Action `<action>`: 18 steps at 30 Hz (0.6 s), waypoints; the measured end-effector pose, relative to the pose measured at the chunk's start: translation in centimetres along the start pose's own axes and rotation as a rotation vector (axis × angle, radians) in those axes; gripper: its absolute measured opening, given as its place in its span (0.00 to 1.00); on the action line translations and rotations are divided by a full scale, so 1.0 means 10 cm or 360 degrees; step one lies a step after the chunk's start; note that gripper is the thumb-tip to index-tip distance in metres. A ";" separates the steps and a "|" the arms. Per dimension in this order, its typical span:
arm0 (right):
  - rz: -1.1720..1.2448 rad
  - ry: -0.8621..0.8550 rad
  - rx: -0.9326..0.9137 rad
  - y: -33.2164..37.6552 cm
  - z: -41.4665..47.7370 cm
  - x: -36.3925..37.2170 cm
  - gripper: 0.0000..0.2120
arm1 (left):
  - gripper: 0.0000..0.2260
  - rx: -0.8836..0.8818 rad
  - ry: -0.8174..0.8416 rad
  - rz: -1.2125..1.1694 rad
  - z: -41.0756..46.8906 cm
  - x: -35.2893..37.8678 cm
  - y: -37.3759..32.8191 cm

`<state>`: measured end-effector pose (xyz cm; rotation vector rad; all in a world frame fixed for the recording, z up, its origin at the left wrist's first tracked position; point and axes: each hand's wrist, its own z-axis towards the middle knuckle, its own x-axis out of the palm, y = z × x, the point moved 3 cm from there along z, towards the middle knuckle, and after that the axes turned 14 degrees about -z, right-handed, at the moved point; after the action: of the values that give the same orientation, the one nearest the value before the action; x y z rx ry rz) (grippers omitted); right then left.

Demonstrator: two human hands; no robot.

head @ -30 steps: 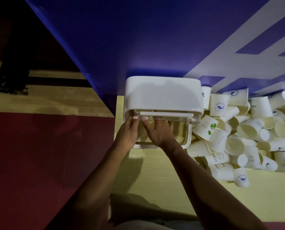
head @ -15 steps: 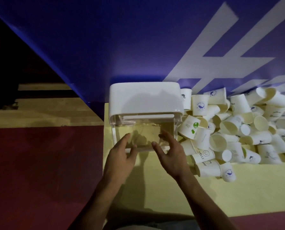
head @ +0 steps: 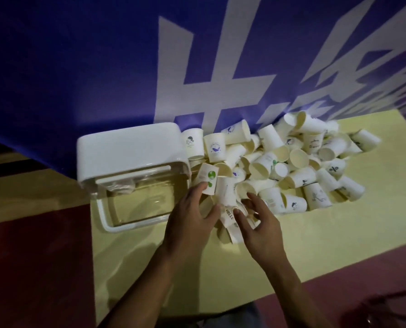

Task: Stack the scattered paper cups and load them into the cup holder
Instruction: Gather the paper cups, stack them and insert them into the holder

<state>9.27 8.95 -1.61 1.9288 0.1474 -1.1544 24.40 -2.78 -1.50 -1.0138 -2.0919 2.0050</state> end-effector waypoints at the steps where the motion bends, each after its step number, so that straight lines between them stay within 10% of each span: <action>1: 0.0027 0.0002 0.0017 -0.07 0.02 -0.08 0.27 | 0.26 0.0011 0.0002 0.0014 0.03 0.09 -0.05; 18: 0.0007 0.0203 0.0020 -1.47 0.87 -1.11 0.22 | 0.43 -0.0203 0.0013 0.0641 1.18 2.02 -0.32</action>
<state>-9.95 15.28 -3.78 2.0130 0.2049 -1.0317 1.70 -2.76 -8.02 -1.5730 -2.1737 2.0376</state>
